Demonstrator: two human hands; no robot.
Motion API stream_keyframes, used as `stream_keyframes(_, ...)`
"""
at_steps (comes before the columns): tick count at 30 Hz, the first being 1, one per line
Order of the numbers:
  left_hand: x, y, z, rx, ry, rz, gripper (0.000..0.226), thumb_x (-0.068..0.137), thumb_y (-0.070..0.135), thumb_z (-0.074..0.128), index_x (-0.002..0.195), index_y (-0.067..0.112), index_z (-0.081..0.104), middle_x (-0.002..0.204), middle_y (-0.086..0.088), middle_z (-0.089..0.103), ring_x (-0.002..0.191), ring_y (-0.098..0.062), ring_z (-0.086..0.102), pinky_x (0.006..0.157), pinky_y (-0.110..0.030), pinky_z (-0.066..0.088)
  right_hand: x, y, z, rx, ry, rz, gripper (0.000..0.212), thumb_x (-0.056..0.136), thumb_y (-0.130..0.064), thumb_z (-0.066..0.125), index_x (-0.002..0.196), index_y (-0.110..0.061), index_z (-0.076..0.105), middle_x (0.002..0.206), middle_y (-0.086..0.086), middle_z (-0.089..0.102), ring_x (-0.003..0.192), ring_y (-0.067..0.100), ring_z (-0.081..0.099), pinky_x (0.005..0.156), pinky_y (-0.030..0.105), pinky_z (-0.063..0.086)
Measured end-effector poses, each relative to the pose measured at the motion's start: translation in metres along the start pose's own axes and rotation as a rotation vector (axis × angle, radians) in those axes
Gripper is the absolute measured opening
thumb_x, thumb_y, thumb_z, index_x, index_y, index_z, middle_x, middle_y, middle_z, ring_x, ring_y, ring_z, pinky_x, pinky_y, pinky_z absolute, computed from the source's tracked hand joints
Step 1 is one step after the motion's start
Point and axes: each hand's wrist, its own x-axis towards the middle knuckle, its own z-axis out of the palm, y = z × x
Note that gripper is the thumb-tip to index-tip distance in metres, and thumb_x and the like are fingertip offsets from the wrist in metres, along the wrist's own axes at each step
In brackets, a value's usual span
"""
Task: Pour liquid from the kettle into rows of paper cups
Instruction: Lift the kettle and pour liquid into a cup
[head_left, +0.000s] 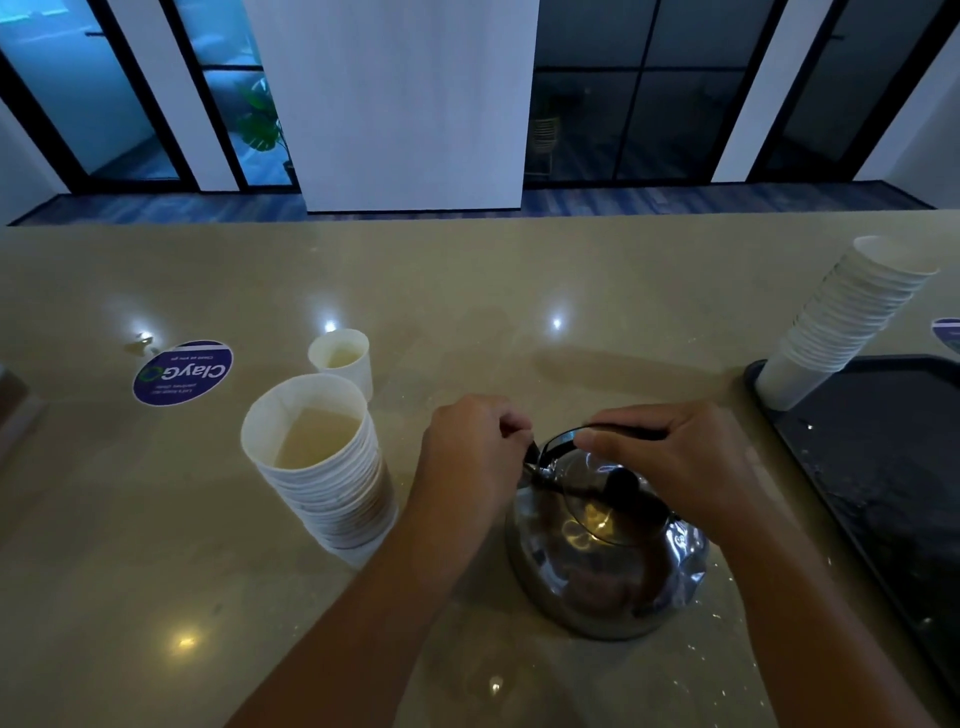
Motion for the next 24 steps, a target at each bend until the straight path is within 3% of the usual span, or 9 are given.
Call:
stream_keyframes(5, -0.002, -0.001, 0.002, -0.031, 0.013, -0.008, 0.009, 0.091, 0.02, 0.07, 0.094, 0.023, 0.079, 0.082, 0.013, 0.068, 0.081, -0.007, 0.063, 0.079, -0.023, 0.049, 0.004, 0.008, 0.001, 0.013, 0.059, 0.028, 0.016, 0.091, -0.029, 0.07, 0.079, -0.023, 0.08, 0.056, -0.017, 0.068, 0.052, -0.006, 0.062, 0.054, 0.008, 0.044)
stream_keyframes(12, -0.003, -0.002, 0.002, -0.047, 0.04, -0.02, 0.009, 0.091, 0.017, 0.07, 0.091, 0.019, 0.079, 0.078, 0.011, 0.068, 0.08, -0.008, 0.064, 0.076, -0.024, 0.05, 0.004, 0.014, 0.002, 0.007, 0.075, 0.033, 0.015, 0.091, -0.029, 0.071, 0.084, -0.02, 0.082, 0.069, -0.014, 0.075, 0.062, -0.002, 0.068, 0.058, 0.01, 0.049)
stream_keyframes(16, -0.005, -0.004, 0.004, -0.054, 0.06, -0.036, 0.011, 0.094, 0.017, 0.067, 0.094, 0.02, 0.077, 0.074, 0.017, 0.062, 0.071, 0.0, 0.058, 0.064, -0.015, 0.042, 0.003, 0.013, 0.002, -0.006, 0.062, 0.034, 0.013, 0.092, -0.029, 0.07, 0.087, -0.025, 0.081, 0.071, -0.017, 0.074, 0.064, -0.007, 0.067, 0.057, 0.006, 0.045)
stream_keyframes(22, -0.008, 0.002, 0.003, 0.022, 0.076, -0.042, 0.017, 0.095, 0.014, 0.062, 0.088, 0.02, 0.076, 0.086, 0.002, 0.072, 0.085, -0.018, 0.067, 0.078, -0.029, 0.052, -0.002, 0.008, 0.002, -0.008, 0.063, 0.021, 0.012, 0.094, -0.03, 0.069, 0.089, -0.027, 0.08, 0.06, -0.018, 0.07, 0.052, -0.008, 0.061, 0.05, 0.005, 0.039)
stream_keyframes(24, -0.019, 0.006, 0.003, 0.067, 0.079, 0.039, 0.018, 0.097, 0.017, 0.059, 0.102, 0.018, 0.076, 0.101, 0.0, 0.073, 0.094, -0.018, 0.067, 0.085, -0.032, 0.052, -0.002, 0.007, -0.001, -0.047, 0.04, 0.024, 0.017, 0.094, -0.033, 0.068, 0.088, -0.026, 0.081, 0.061, -0.008, 0.071, 0.052, -0.002, 0.059, 0.05, 0.006, 0.04)
